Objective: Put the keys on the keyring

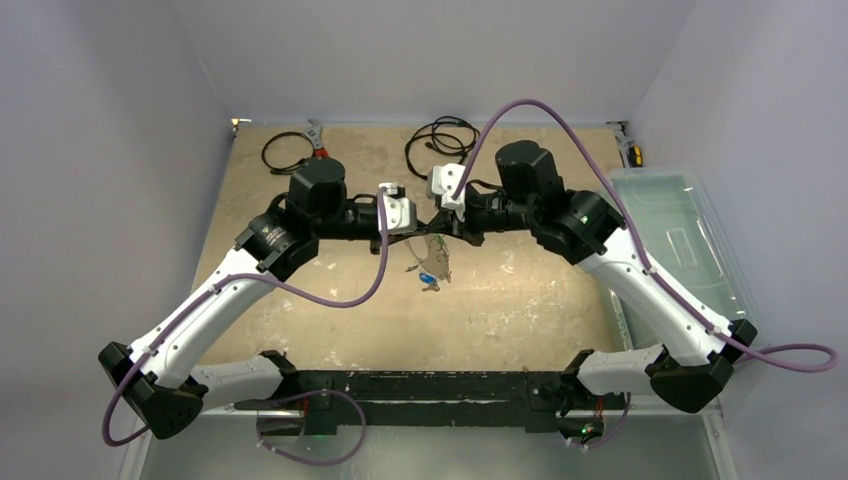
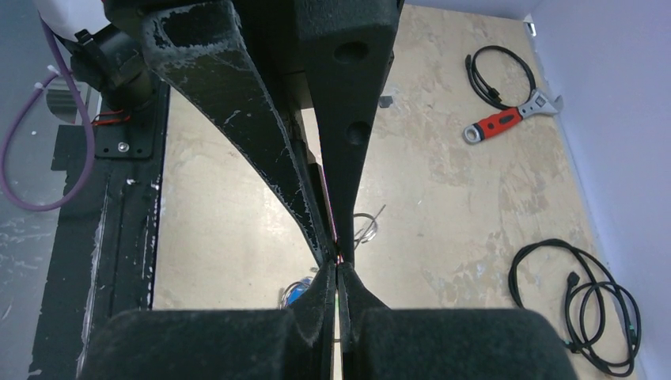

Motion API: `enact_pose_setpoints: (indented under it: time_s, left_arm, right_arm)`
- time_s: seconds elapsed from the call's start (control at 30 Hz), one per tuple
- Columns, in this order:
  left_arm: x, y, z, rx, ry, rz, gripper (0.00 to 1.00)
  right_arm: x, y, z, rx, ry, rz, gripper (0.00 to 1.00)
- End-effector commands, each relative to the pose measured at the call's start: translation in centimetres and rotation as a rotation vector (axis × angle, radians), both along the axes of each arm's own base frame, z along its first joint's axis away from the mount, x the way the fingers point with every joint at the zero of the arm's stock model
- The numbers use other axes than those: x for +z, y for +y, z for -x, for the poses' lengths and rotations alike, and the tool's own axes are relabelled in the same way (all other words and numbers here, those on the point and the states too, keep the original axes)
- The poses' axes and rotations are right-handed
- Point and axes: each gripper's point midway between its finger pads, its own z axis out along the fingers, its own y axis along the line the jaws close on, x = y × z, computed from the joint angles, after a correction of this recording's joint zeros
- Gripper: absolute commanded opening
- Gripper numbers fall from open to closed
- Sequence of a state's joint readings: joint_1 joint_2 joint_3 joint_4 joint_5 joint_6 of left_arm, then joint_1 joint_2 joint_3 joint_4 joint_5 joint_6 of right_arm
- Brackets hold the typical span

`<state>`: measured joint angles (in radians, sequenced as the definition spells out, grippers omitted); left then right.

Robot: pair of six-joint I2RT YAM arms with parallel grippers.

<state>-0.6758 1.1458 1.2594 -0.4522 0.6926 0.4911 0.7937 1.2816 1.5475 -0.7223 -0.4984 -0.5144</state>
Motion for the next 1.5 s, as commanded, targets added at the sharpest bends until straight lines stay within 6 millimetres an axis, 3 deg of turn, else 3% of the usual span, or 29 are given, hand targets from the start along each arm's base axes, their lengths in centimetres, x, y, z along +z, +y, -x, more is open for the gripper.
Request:
enact_pose_setpoints:
  time_s: [0.0,0.13,0.23,0.27,0.33,0.4,0.47,0.67,0.83,0.93,1.13,1.47]
  left_arm:
    - [0.4,-0.1,0.1,-0.011,-0.031,0.013,0.0]
    - [0.4,0.1,-0.5,0.028,-0.049,0.03,0.0]
    - [1.5,0.2,-0.6,0.06,-0.082,0.104,0.0]
    - [1.9,0.2,-0.6,0.067,-0.096,0.137,0.0]
    - [2.4,0.3,-0.5,0.083,-0.108,0.197,0.0]
    - [3.5,0.4,-0.2,0.085,-0.131,0.27,0.0]
    - [4.3,0.4,0.1,0.082,-0.144,0.335,0.0]
    - [5.7,1.2,0.9,0.096,-0.174,0.456,0.0]
    - [6.6,1.6,1.6,0.09,-0.184,0.523,0.0]
    - [7.0,1.9,1.9,0.091,-0.185,0.552,0.0]
    - [7.0,2.1,2.0,0.098,-0.185,0.57,0.0]
    - [6.8,1.9,1.8,0.101,-0.178,0.565,0.0]
  right_arm:
    - [3.0,0.3,0.7,0.038,-0.069,-0.087,0.0]
    - [3.6,0.3,0.4,0.02,-0.095,-0.11,0.0]
    - [4.8,0.2,0.2,-0.007,-0.124,-0.169,0.0]
    - [5.4,0.2,0.5,0.002,-0.14,-0.191,0.05]
    - [6.4,-0.3,0.5,-0.015,-0.172,-0.227,0.3]
    - [7.3,-0.7,0.6,-0.027,-0.196,-0.262,0.41]
    - [8.2,-1.3,0.6,-0.041,-0.218,-0.299,0.45]
    - [10.1,-3.3,0.2,-0.062,-0.265,-0.39,0.46]
    - [8.7,-3.0,-0.4,-0.046,-0.229,-0.35,0.37]
    - [7.5,-2.3,0.6,0.055,-0.17,-0.326,0.34]
    - [5.0,-0.8,1.9,0.208,-0.034,-0.282,0.38]
    - [5.1,0.0,1.9,0.25,-0.011,-0.308,0.4]
